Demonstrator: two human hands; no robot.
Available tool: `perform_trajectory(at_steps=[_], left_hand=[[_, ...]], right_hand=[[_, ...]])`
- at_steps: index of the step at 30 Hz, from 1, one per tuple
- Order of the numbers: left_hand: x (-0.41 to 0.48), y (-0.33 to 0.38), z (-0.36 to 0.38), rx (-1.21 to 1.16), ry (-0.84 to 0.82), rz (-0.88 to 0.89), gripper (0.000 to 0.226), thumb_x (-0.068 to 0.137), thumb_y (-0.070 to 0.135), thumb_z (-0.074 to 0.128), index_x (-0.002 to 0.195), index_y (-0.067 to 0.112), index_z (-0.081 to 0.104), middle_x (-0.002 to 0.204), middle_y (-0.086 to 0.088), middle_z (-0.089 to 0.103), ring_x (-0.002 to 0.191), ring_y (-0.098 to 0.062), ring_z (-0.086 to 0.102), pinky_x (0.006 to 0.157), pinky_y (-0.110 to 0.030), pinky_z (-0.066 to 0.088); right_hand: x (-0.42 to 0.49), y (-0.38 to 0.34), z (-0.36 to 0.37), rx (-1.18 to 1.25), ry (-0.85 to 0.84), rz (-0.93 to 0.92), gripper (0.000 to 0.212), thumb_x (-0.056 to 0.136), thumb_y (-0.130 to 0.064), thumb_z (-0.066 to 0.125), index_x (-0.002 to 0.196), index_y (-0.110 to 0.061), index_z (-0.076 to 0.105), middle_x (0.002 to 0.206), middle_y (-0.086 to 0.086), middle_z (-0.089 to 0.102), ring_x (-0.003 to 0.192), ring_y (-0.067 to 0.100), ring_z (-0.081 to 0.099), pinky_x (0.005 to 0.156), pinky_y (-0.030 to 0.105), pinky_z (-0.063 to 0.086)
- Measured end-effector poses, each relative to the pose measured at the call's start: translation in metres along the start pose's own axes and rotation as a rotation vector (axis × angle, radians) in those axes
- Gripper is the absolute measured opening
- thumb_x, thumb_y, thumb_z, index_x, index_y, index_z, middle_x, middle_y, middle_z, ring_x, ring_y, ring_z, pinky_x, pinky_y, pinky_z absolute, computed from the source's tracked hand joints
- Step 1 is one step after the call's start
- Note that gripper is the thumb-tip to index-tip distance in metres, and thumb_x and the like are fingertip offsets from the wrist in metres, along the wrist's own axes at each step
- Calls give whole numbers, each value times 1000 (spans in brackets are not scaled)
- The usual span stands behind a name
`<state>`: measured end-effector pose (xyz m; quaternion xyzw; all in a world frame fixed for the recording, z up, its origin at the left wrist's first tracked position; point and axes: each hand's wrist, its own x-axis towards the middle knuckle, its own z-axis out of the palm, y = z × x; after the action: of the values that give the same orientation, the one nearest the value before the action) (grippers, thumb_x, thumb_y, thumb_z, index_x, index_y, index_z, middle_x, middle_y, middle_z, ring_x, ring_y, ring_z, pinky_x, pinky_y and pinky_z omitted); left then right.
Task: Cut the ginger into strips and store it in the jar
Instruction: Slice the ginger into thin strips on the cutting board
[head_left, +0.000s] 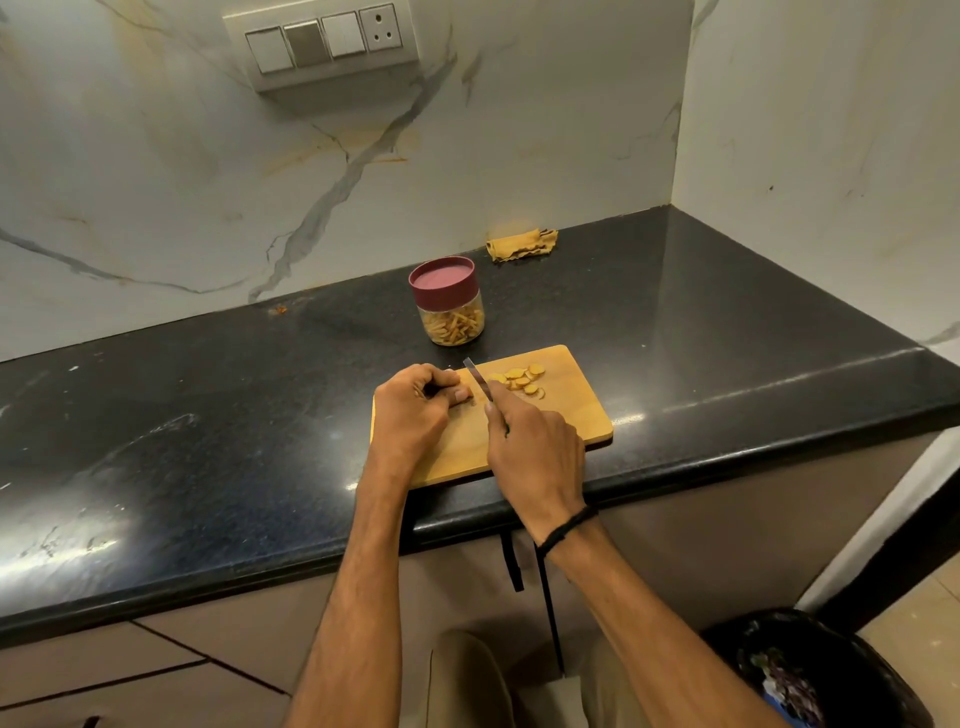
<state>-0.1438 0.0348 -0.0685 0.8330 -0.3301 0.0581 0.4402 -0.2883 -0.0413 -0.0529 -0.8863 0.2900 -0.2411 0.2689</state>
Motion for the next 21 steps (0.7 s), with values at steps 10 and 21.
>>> perform_trajectory(at_steps=[10, 21], left_hand=[[-3, 2, -1, -52, 20, 9, 17, 80, 11, 82, 92, 22, 76, 93, 11, 73, 90, -1, 68, 81, -10, 51], [-5, 5, -2, -35, 31, 47, 16, 81, 10, 81, 93, 20, 77, 93, 10, 72, 89, -1, 69, 79, -9, 51]], right_hand=[[1, -5, 10, -119, -28, -35, 43, 105, -36, 35, 146, -26, 36, 79, -5, 49, 70, 11, 46, 64, 25, 36], [0, -3, 15, -167, -15, -88, 43, 104, -35, 39, 146, -27, 36, 74, -5, 47, 65, 11, 46, 59, 27, 34]])
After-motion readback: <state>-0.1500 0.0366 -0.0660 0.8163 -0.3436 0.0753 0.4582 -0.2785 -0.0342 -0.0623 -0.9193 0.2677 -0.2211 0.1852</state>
